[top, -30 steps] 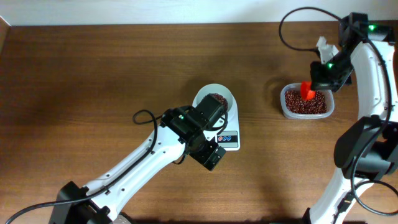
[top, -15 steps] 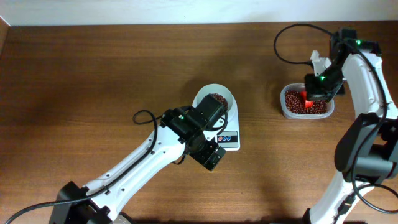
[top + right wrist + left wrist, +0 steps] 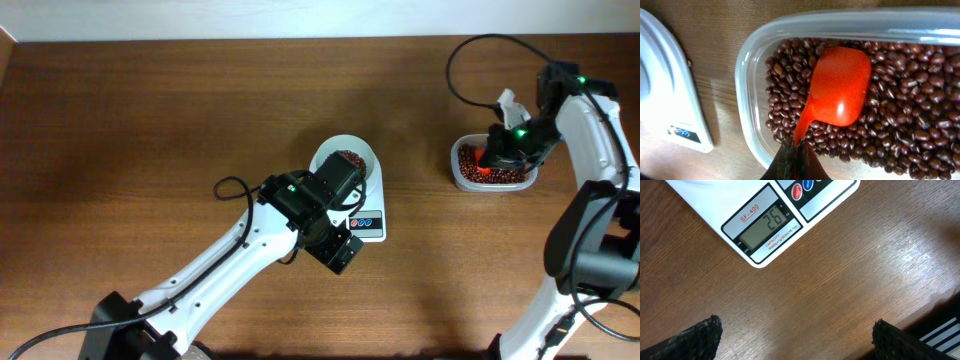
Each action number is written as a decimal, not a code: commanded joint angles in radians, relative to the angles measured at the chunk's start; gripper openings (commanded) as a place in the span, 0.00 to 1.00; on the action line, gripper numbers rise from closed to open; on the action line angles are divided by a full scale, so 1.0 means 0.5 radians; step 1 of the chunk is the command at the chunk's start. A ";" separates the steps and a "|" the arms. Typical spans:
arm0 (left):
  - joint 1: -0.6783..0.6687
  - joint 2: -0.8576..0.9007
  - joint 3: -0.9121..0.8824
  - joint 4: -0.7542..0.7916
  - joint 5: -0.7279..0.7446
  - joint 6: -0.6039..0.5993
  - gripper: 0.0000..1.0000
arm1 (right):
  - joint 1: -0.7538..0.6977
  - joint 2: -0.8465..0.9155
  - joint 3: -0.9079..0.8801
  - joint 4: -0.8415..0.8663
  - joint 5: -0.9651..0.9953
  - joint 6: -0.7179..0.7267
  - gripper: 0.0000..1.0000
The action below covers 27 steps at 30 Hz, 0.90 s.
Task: Scoop item into bowl and weigh 50g on scale
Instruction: 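Scoop more beans and lift the scoop with the right gripper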
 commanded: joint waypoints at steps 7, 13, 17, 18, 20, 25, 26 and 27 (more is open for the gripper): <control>0.005 -0.052 -0.015 0.001 -0.014 0.032 0.99 | -0.263 0.044 -0.058 -0.075 -0.418 0.013 0.04; 0.005 -0.052 -0.015 0.001 -0.014 0.032 0.99 | -0.443 0.044 -0.057 -0.109 -0.634 0.005 0.04; 0.005 -0.052 -0.015 0.001 -0.014 0.031 0.99 | -0.568 0.044 -0.057 -0.102 -0.690 -0.002 0.04; 0.005 -0.052 -0.015 0.001 -0.014 0.032 0.99 | -0.596 0.044 -0.057 -0.106 -0.796 -0.056 0.04; 0.005 -0.052 -0.015 0.001 -0.014 0.032 0.99 | -0.623 0.044 -0.057 -0.114 -0.879 -0.079 0.04; 0.005 -0.052 -0.015 0.002 -0.014 0.032 0.99 | -0.669 0.044 -0.057 -0.144 -0.914 -0.079 0.04; 0.005 -0.052 -0.015 0.002 -0.014 0.032 0.99 | -0.679 0.044 -0.056 -0.150 -0.938 -0.079 0.04; 0.005 -0.052 -0.015 0.002 -0.014 0.032 0.99 | -0.697 0.044 -0.054 -0.172 -0.956 -0.077 0.04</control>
